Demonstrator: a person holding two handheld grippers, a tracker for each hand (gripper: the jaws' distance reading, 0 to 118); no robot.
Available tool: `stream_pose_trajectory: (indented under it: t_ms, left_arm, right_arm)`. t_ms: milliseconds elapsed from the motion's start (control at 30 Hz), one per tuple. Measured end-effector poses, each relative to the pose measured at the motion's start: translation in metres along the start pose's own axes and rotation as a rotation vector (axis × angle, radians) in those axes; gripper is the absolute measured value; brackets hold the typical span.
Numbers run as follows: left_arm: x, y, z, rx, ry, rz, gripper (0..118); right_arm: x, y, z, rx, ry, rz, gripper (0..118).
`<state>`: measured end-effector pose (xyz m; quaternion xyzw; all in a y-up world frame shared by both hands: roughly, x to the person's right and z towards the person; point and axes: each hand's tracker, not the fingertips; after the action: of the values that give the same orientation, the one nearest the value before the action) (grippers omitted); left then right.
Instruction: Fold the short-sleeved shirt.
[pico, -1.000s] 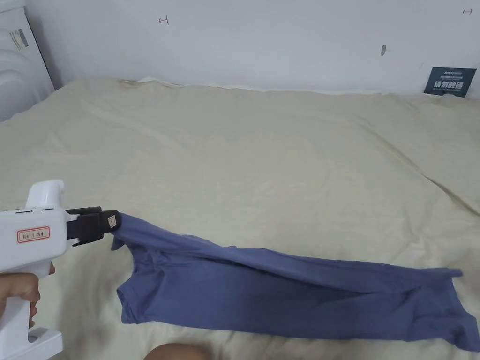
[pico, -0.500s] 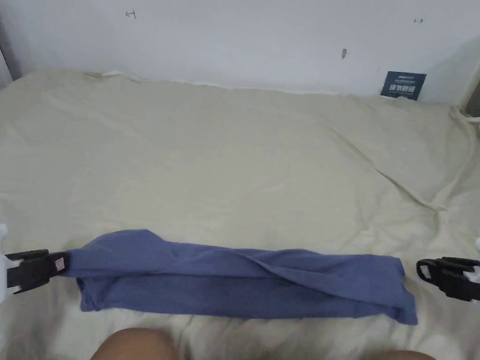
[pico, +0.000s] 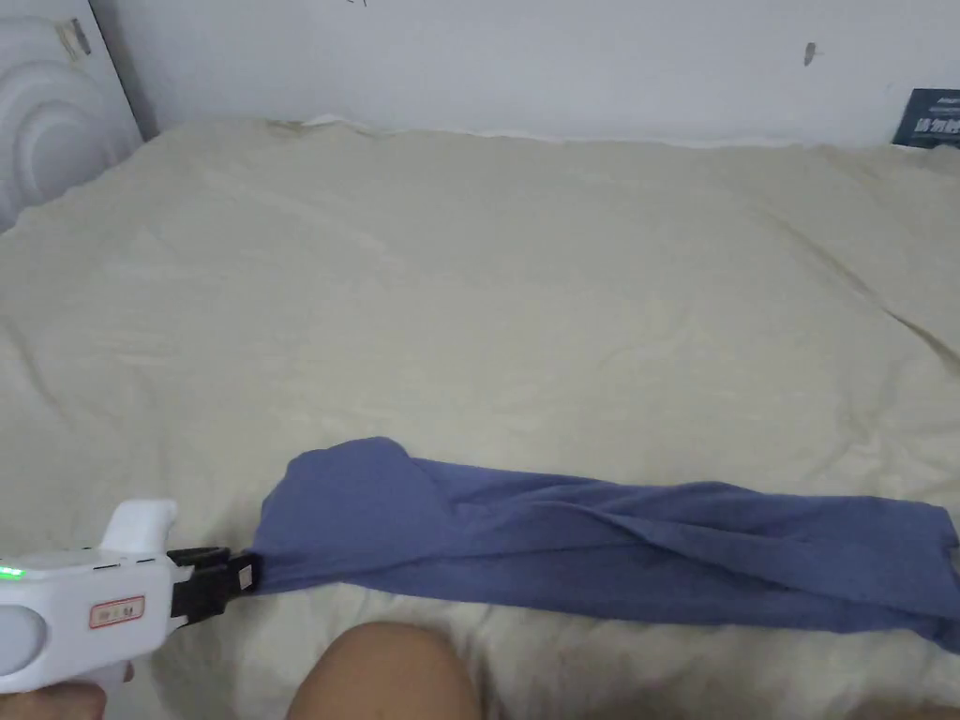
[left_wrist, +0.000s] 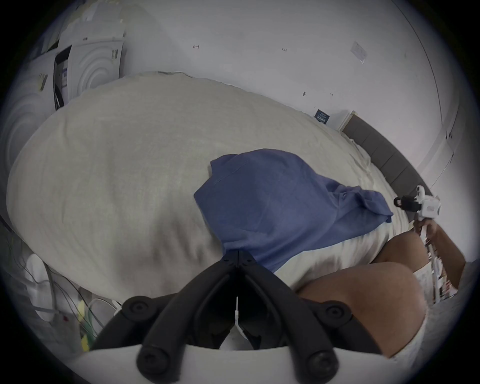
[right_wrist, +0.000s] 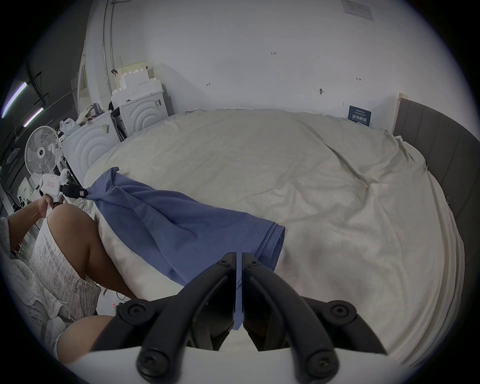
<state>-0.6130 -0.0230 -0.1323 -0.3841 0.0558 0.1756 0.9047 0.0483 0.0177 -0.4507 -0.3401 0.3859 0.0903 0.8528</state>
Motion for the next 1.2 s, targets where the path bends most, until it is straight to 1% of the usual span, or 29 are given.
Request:
stream_pose_trajectory:
  t_ms: [33, 67, 100, 133, 167, 200, 233, 267, 300, 333, 433, 467, 500, 533, 567, 600, 633, 667, 700, 733, 767, 800, 867, 1000, 1067, 1167, 1200]
  left_arm:
    - [0.002, 0.000, -0.001, 0.002, 0.018, -0.030, 0]
    - [0.004, 0.000, -0.002, 0.005, 0.041, -0.053, 11]
    - [0.000, -0.001, -0.003, 0.003, 0.063, -0.061, 33]
    - [-0.001, -0.001, -0.002, 0.002, 0.073, -0.079, 60]
    - [-0.002, -0.001, 0.000, 0.007, 0.080, -0.104, 85]
    - [-0.003, -0.001, 0.004, 0.030, 0.096, -0.126, 88]
    - [-0.003, 0.000, 0.009, 0.055, 0.113, -0.136, 88]
    - [-0.003, 0.003, 0.014, 0.057, 0.115, -0.132, 88]
    - [-0.002, 0.005, 0.020, 0.071, 0.116, -0.138, 88]
    - [0.000, 0.006, 0.026, 0.094, 0.133, -0.156, 88]
    - [0.006, 0.009, 0.038, 0.093, 0.122, -0.169, 88]
    - [0.007, 0.009, 0.040, 0.084, 0.102, -0.163, 86]
    - [0.011, 0.008, 0.042, 0.086, 0.097, -0.161, 81]
    - [0.011, 0.008, 0.042, 0.086, 0.088, -0.149, 66]
    - [0.012, 0.007, 0.042, 0.071, 0.053, -0.120, 22]
    - [0.015, 0.006, 0.042, 0.074, 0.052, -0.112, 0]
    - [0.019, 0.005, 0.041, 0.093, 0.089, -0.132, 0]
    - [0.022, 0.004, 0.042, 0.123, 0.159, -0.168, 0]
    - [0.020, 0.006, 0.042, 0.100, 0.098, -0.141, 0]
    - [0.020, 0.007, 0.041, 0.074, 0.034, -0.092, 0]
    - [0.024, 0.006, 0.041, 0.080, 0.023, -0.084, 0]
    - [0.027, 0.007, 0.041, 0.096, 0.054, -0.119, 0]
    - [0.024, 0.012, 0.040, 0.089, 0.034, -0.105, 0]
    - [0.004, 0.024, 0.034, 0.104, -0.003, 0.000, 0]
    - [-0.019, 0.031, 0.027, 0.104, -0.039, 0.066, 0]
    - [-0.035, 0.040, 0.017, 0.084, -0.057, 0.087, 0]
    - [-0.043, 0.043, 0.012, 0.060, -0.092, 0.114, 0]
  right_arm:
    - [-0.001, -0.001, -0.001, 0.000, 0.000, 0.001, 5]
    - [-0.003, -0.002, -0.002, -0.001, 0.001, 0.004, 5]
    - [-0.004, -0.003, -0.002, -0.002, 0.004, 0.008, 6]
    - [-0.006, -0.004, -0.002, 0.002, -0.002, 0.018, 10]
    - [-0.007, -0.004, -0.001, 0.005, -0.011, 0.023, 24]
    - [-0.007, -0.005, 0.000, 0.003, -0.008, 0.025, 43]
    - [-0.009, -0.005, 0.001, 0.000, -0.006, 0.027, 66]
    - [-0.010, -0.006, 0.002, -0.004, -0.002, 0.035, 85]
    - [-0.013, -0.006, 0.004, 0.006, -0.009, 0.060, 88]
    - [-0.014, -0.006, 0.007, 0.023, -0.017, 0.080, 88]
    - [-0.019, -0.005, 0.015, 0.022, -0.007, 0.093, 88]
    - [-0.021, -0.005, 0.017, 0.025, -0.005, 0.097, 84]
    - [-0.023, -0.006, 0.020, 0.032, 0.002, 0.100, 75]
    - [-0.024, -0.006, 0.022, 0.033, 0.012, 0.101, 59]
    - [-0.026, -0.007, 0.023, 0.037, 0.016, 0.106, 32]
    - [-0.029, -0.009, 0.024, 0.043, 0.004, 0.120, 13]
    - [-0.031, -0.009, 0.024, 0.043, -0.003, 0.130, 9]
    - [-0.034, -0.010, 0.025, 0.039, -0.010, 0.139, 4]
    - [-0.036, -0.010, 0.027, 0.035, -0.003, 0.141, 4]
    - [-0.037, -0.012, 0.027, 0.032, 0.001, 0.143, 1]
    - [-0.042, -0.012, 0.028, 0.043, -0.021, 0.161, 0]
    - [-0.046, -0.011, 0.029, 0.040, -0.028, 0.170, 0]
    - [-0.047, -0.007, 0.032, 0.035, -0.001, 0.164, 0]
    - [-0.054, 0.005, 0.031, 0.027, 0.007, 0.206, 0]
    - [-0.057, 0.011, 0.028, 0.029, 0.005, 0.217, 0]
    - [-0.065, 0.026, 0.020, 0.018, 0.006, 0.236, 0]
    - [-0.067, 0.032, 0.016, 0.015, 0.008, 0.240, 0]
